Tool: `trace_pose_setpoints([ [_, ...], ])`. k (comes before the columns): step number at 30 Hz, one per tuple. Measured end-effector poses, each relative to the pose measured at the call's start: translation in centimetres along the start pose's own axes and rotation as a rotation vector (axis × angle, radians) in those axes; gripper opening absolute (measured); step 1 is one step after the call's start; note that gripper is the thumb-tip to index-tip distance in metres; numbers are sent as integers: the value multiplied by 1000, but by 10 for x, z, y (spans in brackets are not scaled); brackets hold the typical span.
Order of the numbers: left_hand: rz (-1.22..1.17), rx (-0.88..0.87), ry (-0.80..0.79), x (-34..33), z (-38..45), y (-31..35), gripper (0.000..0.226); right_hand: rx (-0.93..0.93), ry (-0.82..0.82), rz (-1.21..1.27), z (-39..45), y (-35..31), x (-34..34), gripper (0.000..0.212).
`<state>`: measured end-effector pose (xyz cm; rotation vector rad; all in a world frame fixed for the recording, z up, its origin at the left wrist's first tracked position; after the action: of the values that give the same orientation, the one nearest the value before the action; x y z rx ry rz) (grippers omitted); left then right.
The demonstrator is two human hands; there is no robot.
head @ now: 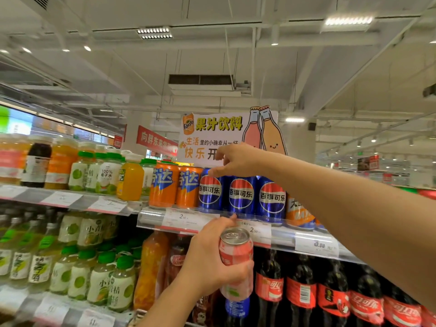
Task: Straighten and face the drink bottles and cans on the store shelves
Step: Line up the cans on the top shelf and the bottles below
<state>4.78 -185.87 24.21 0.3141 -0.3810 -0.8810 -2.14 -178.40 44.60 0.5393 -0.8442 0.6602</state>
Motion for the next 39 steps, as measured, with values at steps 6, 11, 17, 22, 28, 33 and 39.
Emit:
trace_pose_setpoints([
  [6, -1, -5, 21, -3, -1, -8, 75, -93, -2, -156, 11, -15, -29, 80],
  [11, -25, -6, 13, -2, -1, -8, 75, -122, 25, -89, 15, -11, -30, 69],
  [17, -38, -17, 17, -1, -2, -5, 74, -121, -14, -70, 12, -7, -20, 77],
  [22, -26, -44, 27, -1, -1, -4, 66, -100, -38, 7, 7, -6, -16, 78],
  [28, -34, -48, 31, -2, -1, -7, 56, -149, -104, -90, -7, 25, 2, 72],
  [33, -19, -65, 43, -2, 0, -7, 55, -134, -138, -141, -13, 31, 1, 87],
  [39, -18, -55, 28, -2, -1, -7, 55, -101, -126, -83, -17, 30, 4, 76],
])
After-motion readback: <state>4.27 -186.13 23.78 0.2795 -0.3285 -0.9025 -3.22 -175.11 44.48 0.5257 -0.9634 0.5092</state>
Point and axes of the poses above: each hand's wrist, its own z-axis towards the middle knuckle, its own x-axis out of the back of the hand, y = z × x, the point moved 4 cm from there along z, towards the middle knuckle, and after that the axes turned 9 degrees about y, right-handed, at the moved point
